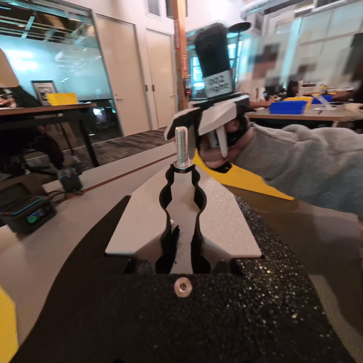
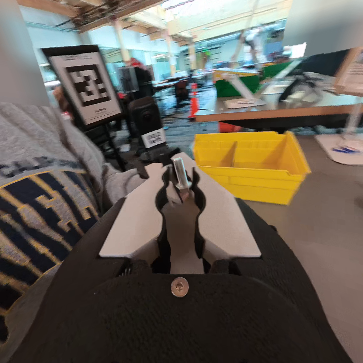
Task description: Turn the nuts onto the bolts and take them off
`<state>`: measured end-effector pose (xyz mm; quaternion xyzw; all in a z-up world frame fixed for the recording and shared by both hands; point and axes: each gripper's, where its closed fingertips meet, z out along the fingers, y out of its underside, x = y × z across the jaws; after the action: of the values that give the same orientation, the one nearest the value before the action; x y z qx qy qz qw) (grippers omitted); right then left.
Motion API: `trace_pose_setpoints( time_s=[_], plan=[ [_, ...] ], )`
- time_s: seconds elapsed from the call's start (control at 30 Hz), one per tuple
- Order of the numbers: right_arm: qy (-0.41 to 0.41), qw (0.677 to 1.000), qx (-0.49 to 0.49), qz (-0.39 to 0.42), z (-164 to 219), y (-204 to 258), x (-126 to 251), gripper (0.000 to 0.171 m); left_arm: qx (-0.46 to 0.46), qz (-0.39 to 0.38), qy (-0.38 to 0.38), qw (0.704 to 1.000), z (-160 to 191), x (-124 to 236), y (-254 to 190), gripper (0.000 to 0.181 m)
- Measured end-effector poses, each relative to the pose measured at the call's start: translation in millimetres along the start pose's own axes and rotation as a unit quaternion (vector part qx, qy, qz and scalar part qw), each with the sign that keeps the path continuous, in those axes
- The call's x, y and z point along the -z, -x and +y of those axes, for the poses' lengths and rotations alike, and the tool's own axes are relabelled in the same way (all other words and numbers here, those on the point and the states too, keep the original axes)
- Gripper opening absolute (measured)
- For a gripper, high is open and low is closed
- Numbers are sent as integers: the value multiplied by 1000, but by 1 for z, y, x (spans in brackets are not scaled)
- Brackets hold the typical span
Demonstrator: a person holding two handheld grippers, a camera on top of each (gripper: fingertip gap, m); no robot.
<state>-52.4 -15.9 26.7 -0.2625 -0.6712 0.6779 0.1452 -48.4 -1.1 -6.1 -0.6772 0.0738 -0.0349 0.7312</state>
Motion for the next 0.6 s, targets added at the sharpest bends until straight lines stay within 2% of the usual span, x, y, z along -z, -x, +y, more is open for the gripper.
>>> trace_pose_setpoints(
  time_s=[0.03, 0.07, 0.1, 0.2, 0.3, 0.4, 0.47, 0.5, 0.6],
  plan=[
    [6, 997, -10, 73, 6, -23, 11, 32, 5, -24, -1, 1000, 3, 1, 12, 16],
    [31, 987, -16, 158, 21, -48, 26, 32, 2, -54, 2, 999, 8, 1, 26, 16],
    [79, 972, -17, 223, 46, -67, 41, 24, -7, -81, 8, 997, 13, 2, 39, 16],
    [236, 919, -53, 312, 134, -89, 71, 31, -34, -130, 30, 990, 30, -3, 64, 16],
    [280, 890, -44, 357, 176, -103, 77, 37, -36, -142, 44, 988, 43, -16, 74, 17],
    [299, 881, -58, 362, 193, -111, 75, 37, -40, -146, 51, 987, 53, -28, 79, 16],
    [283, 887, -67, 359, 193, -115, 71, 36, -51, -142, 63, 987, 61, -34, 78, 16],
    [281, 888, -69, 358, 193, -117, 70, 35, -61, -141, 66, 986, 64, -36, 77, 16],
    [284, 888, -55, 358, 193, -118, 68, 16, -82, -143, 73, 984, 70, -41, 74, 16]
  ],
)
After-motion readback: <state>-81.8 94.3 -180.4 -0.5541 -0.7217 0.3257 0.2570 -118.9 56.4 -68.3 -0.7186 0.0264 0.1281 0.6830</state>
